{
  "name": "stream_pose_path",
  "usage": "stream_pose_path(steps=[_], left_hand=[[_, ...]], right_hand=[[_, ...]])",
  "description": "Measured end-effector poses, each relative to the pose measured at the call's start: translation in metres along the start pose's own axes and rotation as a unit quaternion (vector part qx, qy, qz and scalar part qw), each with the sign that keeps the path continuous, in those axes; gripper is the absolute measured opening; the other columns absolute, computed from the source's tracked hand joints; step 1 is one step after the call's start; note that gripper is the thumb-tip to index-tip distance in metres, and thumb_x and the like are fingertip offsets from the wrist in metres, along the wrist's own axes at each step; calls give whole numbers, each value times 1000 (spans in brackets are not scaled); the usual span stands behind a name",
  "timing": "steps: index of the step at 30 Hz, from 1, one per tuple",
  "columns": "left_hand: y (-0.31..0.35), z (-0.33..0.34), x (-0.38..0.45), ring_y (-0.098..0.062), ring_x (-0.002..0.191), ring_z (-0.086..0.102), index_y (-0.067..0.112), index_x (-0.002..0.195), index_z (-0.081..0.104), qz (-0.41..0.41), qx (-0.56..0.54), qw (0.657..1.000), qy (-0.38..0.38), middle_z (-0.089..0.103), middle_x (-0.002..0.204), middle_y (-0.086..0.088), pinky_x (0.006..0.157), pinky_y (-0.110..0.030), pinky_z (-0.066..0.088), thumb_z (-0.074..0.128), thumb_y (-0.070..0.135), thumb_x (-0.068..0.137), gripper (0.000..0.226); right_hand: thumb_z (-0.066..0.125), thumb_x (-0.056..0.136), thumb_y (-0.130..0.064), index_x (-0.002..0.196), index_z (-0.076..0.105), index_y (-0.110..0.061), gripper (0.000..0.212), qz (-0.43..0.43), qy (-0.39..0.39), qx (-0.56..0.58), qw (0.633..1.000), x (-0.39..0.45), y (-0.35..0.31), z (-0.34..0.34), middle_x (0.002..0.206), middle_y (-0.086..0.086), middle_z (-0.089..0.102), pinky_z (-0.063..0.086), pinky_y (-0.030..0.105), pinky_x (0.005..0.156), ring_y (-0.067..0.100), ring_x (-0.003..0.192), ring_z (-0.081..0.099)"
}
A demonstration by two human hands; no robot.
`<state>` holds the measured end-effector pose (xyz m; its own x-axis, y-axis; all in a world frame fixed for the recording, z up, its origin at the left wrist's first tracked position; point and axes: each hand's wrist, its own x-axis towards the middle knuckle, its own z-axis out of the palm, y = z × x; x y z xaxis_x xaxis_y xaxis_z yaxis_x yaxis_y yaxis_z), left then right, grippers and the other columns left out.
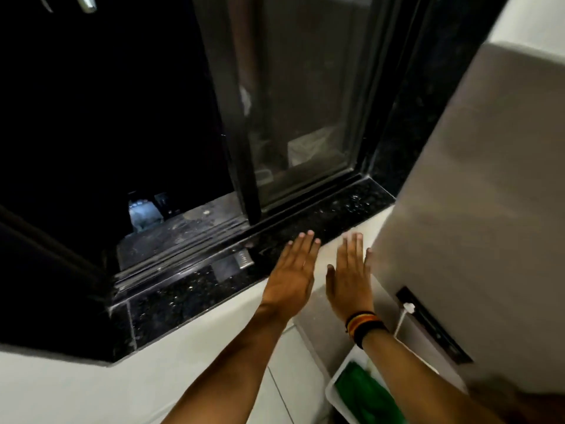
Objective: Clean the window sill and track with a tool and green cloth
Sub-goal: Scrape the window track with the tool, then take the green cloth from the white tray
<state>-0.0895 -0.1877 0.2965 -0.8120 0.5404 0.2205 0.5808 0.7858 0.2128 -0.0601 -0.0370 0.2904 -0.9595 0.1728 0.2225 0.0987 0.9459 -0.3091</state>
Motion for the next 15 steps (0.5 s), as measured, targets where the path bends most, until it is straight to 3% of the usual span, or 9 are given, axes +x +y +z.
stream_pose_path(steps=[3,8,11,15], left_hand=[[42,39,15,-28,155,2,7,159,8,73,12,996,-42,4,167,-15,126,-43,8,41,18,99,69],[99,108,6,-27,154,11,6,158,15,136,-45,983,-116,14,166,-14,126,-40,16,46,15,100,66],[124,164,-26,-28,154,11,5,158,14,158,-74,963,-206,12,166,-15,126,-39,12,53,7,98,72],[141,245,-67,-28,154,7,4,158,7,178,-54,922,-338,9,167,-16,126,-41,11,46,-1,97,72]], right_hand=[[49,92,-19,156,-2,-10,82,98,-34,-25,994,-36,56,3,165,14,-9,4,55,122,29,152,-8],[35,96,-25,155,7,-2,69,200,-91,-48,974,-117,131,21,165,19,2,12,55,123,33,153,1],[46,97,-27,155,11,-2,72,268,-150,-26,951,-182,171,53,164,20,9,19,53,122,34,152,9],[50,98,-24,154,15,-1,69,327,-225,47,917,-252,203,112,162,20,19,35,44,117,33,149,23]])
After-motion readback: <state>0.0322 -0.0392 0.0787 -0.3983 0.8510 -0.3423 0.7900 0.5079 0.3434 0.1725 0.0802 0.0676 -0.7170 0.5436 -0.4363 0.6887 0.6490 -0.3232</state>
